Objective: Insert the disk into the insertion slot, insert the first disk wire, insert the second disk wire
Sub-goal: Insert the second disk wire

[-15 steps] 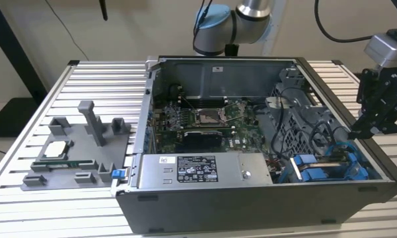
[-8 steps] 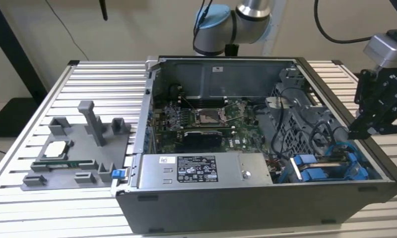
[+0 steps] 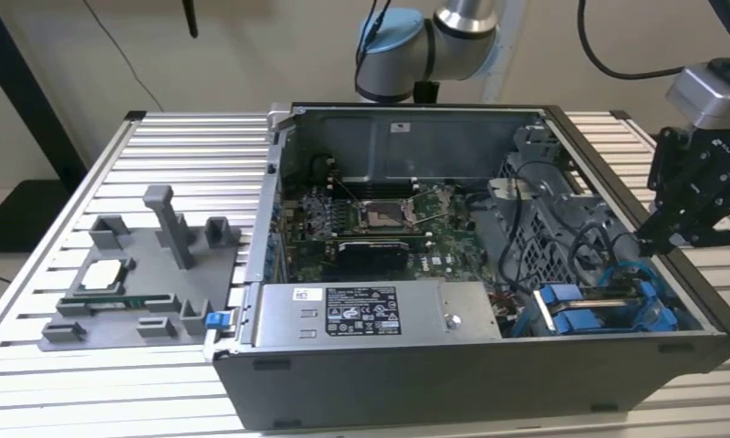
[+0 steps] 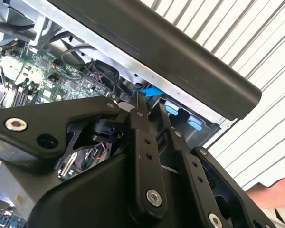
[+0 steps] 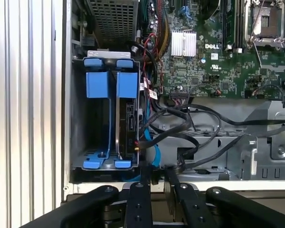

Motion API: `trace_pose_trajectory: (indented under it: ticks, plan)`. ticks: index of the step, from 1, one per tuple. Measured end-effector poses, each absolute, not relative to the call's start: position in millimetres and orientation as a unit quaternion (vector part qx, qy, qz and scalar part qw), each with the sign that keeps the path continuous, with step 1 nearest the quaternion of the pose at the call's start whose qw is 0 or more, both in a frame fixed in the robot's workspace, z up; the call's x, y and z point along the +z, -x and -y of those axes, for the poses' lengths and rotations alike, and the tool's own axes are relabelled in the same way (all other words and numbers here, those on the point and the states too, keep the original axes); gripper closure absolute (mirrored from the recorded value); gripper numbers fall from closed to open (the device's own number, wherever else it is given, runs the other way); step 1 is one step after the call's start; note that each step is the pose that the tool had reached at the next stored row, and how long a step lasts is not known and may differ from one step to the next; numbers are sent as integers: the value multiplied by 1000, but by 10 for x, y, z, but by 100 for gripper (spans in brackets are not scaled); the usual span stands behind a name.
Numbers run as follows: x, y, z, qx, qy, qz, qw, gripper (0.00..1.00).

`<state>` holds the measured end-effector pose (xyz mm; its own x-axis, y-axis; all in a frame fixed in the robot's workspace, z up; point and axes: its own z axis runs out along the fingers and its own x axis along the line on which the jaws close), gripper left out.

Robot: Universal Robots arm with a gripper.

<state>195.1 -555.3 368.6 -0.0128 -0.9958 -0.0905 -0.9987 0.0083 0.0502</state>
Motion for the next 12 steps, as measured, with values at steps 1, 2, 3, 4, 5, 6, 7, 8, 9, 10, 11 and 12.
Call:
trace_pose_trajectory:
  ticks: [1, 2, 3, 4, 5, 6, 7, 8, 9, 10, 11, 12]
  plan:
    - [3684, -1950, 5556, 50, 702, -710, 15, 0]
    - [3683, -1950, 5562, 50, 702, -710, 14, 0]
    - [3681, -1950, 5570, 51, 702, -710, 14, 0]
    - [3679, -1950, 5578, 51, 702, -710, 14, 0]
    - [3677, -1950, 5585, 51, 702, -710, 13, 0]
    - [3675, -1950, 5589, 52, 702, -711, 13, 0]
    - [3670, -1950, 5589, 52, 701, -711, 13, 0]
    - [3667, -1950, 5589, 52, 701, -711, 13, 0]
    - [3664, -1950, 5589, 52, 701, -711, 13, 0]
    - [3662, -1950, 5590, 52, 701, -712, 13, 0]
    - [3661, -1949, 5590, 52, 700, -712, 13, 0]
    - [3660, -1949, 5590, 52, 700, -712, 13, 0]
